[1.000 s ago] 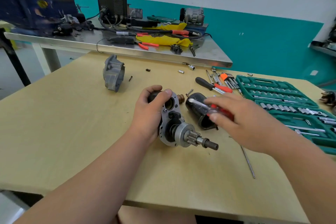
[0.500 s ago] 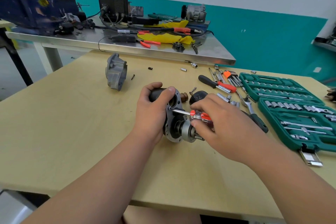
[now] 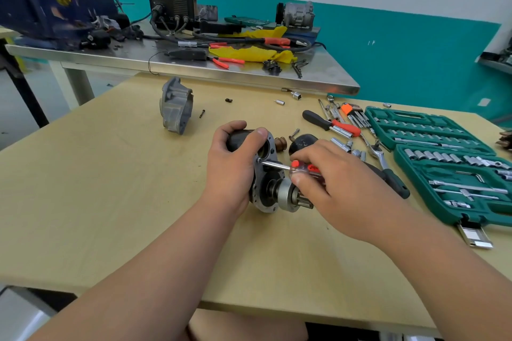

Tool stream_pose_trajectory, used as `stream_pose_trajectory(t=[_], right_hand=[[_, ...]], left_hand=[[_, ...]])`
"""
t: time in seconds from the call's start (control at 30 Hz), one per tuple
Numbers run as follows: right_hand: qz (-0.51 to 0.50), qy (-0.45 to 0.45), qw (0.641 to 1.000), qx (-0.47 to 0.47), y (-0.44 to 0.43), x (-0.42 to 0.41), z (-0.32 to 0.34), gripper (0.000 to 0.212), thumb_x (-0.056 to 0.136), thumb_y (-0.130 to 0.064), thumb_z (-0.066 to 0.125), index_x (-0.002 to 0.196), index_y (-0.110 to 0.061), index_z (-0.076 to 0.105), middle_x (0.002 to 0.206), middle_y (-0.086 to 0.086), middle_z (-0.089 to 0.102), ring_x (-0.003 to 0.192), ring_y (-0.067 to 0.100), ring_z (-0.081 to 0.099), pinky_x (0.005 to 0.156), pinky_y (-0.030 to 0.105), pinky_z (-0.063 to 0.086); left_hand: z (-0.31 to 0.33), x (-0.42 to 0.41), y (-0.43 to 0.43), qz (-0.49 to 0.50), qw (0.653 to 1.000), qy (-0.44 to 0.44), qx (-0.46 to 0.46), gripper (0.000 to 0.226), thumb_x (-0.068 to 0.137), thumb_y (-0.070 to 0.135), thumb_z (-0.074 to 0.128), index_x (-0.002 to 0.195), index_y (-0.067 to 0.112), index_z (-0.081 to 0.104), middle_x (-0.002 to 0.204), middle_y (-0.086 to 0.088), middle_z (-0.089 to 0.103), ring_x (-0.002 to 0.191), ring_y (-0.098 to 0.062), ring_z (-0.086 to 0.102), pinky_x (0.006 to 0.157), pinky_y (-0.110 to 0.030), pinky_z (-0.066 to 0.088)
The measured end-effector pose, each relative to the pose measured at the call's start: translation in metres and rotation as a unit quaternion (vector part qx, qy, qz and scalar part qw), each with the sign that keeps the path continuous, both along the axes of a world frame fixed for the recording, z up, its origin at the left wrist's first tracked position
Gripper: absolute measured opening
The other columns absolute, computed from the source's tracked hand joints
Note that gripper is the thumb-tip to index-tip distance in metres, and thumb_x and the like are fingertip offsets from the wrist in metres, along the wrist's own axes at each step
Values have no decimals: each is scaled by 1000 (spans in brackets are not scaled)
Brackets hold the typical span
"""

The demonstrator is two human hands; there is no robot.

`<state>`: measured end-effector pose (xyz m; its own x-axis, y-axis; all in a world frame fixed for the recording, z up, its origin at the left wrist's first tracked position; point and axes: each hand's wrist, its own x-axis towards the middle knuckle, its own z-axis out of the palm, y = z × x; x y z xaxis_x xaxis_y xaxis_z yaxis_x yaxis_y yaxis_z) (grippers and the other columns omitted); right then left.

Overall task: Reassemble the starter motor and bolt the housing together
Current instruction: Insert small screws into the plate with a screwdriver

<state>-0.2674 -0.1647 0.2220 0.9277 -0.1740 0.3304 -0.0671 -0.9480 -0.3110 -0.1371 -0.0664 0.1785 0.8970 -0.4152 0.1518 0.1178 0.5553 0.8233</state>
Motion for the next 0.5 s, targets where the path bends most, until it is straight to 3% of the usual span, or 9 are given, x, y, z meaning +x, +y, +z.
stream_pose_trajectory(t=[0.13, 0.27, 0.4, 0.5], right_hand=[[-2, 13, 999, 53, -3, 4, 0, 22, 92, -44, 38, 107, -36, 52, 92, -27, 47, 89, -6, 48, 70, 9, 35], [-13, -14, 993, 114, -1, 3, 2, 10, 88, -48, 37, 94, -45, 44, 83, -23, 58, 82, -6, 56, 64, 19, 48], [-52, -59, 976, 203, 3, 4, 0, 13, 89, -42, 39, 87, -36, 50, 71, -11, 59, 72, 2, 58, 61, 31, 52], [-64, -75, 975, 199, 4, 4, -4, 14, 89, -44, 38, 87, -34, 48, 72, -14, 57, 74, -4, 56, 56, 22, 44]], left_hand=[[2, -2, 1, 13, 1000, 1, 4, 36, 75, 18, 75, 106, 18, 56, 77, 2, 69, 61, -12, 69, 54, -25, 53], [2, -5, 0, 3, 1000, -9, -5, 32, 82, 12, 72, 108, 17, 53, 72, 6, 72, 62, -12, 70, 53, -24, 54], [3, -5, 1, 15, 1000, -18, 9, 34, 77, 15, 74, 106, 20, 55, 75, 4, 71, 64, -12, 70, 56, -25, 54], [3, -4, 0, 21, 1000, -6, 12, 38, 71, 20, 75, 104, 20, 57, 79, 3, 70, 64, -12, 69, 56, -26, 54]])
